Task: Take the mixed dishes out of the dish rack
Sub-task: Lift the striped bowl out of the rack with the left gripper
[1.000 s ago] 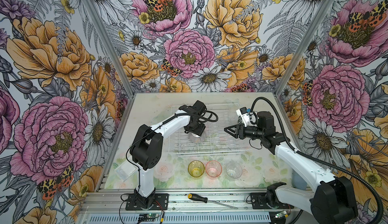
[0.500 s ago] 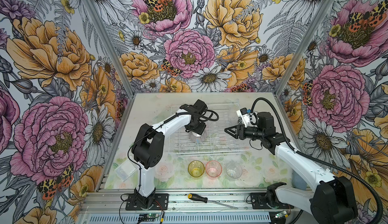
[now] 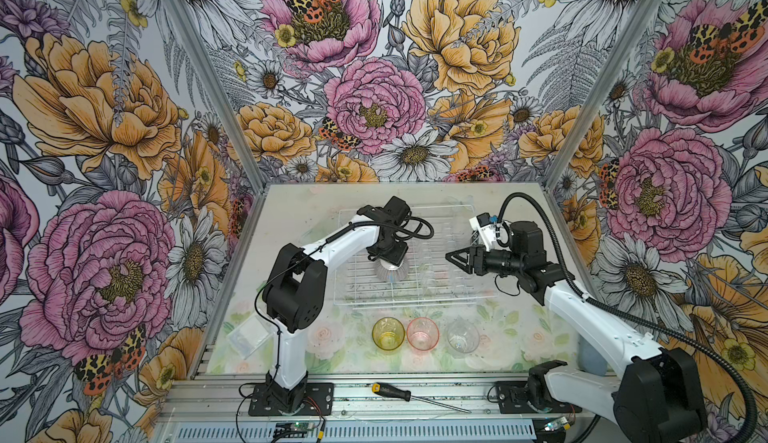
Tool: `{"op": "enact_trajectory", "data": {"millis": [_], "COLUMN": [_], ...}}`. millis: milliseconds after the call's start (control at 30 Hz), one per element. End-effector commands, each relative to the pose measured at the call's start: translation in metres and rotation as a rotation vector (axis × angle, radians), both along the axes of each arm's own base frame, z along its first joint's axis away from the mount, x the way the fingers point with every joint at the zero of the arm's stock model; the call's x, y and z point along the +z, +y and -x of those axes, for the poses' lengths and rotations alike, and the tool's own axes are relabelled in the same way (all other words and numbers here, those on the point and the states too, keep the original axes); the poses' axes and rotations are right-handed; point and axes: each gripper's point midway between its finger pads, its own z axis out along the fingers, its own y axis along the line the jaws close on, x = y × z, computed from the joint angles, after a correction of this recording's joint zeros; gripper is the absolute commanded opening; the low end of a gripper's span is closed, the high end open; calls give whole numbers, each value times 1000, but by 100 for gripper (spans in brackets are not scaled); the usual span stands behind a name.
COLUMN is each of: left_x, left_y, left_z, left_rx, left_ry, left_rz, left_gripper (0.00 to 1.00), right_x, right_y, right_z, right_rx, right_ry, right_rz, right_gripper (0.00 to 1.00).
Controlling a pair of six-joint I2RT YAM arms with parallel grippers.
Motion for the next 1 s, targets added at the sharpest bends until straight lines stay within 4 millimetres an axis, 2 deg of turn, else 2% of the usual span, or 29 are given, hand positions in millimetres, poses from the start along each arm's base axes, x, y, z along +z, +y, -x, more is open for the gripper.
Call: {"op": "enact_trajectory", "data": {"millis": [0,233,367,633,967], "left_x": [-1,-5,-5,11,34], "left_y": [-2,-5,-3,2,-2], "left_z": [-3,2,4,-1,-7], "left_rx": [-13,-28,-30,-20,-19], "left_ry": [3,46,53,22,10], "left_rz": [-4,25,28,58,189], "left_gripper": [58,42,37,35,34], "right_x": [-1,-2,-3,-7,-9], "right_y": [0,-2,-2,0,4], "right_z": [0,-1,-2,-5,-1], "right_rx": [9,4,3,11,43], "right_ry": [-4,0,1,24,44], "right_rz": [-4,-5,-3,-8,-35], "right_gripper": [54,54,54,54,54]}}
